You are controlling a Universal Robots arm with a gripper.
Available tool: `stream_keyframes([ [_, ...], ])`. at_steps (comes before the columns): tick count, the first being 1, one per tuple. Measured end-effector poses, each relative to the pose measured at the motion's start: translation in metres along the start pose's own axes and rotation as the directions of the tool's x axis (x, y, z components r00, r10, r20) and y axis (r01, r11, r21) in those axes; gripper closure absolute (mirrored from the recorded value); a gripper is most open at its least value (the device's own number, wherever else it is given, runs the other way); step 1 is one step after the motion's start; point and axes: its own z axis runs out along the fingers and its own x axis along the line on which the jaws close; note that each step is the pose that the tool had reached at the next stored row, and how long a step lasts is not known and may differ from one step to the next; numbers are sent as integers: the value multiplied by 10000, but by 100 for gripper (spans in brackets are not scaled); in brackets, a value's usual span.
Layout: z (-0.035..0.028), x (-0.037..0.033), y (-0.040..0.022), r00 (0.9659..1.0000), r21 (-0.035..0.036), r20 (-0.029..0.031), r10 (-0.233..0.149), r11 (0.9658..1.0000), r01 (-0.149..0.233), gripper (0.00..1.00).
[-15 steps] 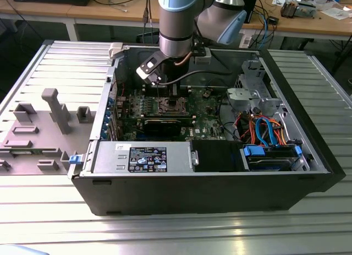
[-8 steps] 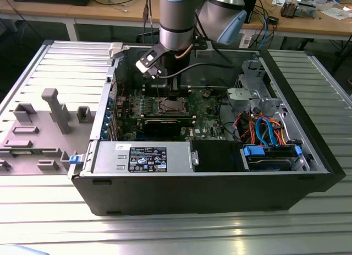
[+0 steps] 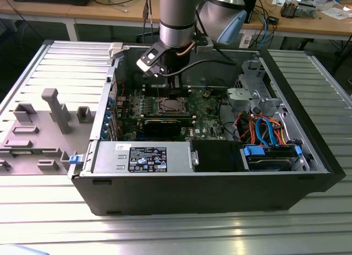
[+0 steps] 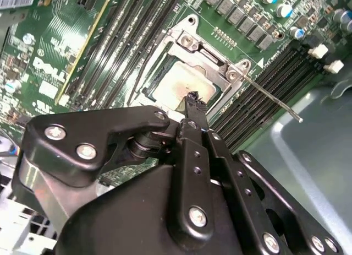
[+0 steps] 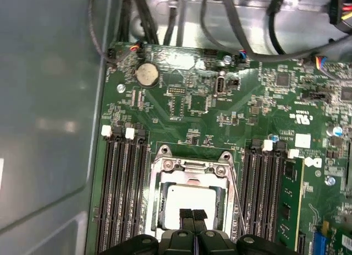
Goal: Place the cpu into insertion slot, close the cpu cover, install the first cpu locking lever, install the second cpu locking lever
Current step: 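Install the first cpu locking lever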
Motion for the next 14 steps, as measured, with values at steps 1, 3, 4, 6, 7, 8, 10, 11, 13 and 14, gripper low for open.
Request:
stream_keyframes([
  [1, 0, 0, 0, 9997, 4, -5, -258, 9997, 258, 89],
  [3, 0, 0, 0, 9982, 8, -11, -596, 9982, 596, 89],
  [4, 0, 0, 0, 9971, 10, -15, -762, 9971, 763, 89],
  [6, 0, 0, 0, 9940, 15, -21, -1091, 9940, 1091, 89],
  [7, 0, 0, 0, 9926, 16, -23, -1218, 9926, 1218, 89],
  [8, 0, 0, 0, 9909, 18, -26, -1344, 9909, 1344, 89],
  [10, 0, 0, 0, 9851, 22, -34, -1722, 9851, 1722, 89],
  [11, 0, 0, 0, 9825, 24, -36, -1863, 9825, 1863, 89],
  [13, 0, 0, 0, 9744, 28, -45, -2247, 9744, 2247, 89],
  [14, 0, 0, 0, 9699, 29, -49, -2433, 9700, 2433, 89],
])
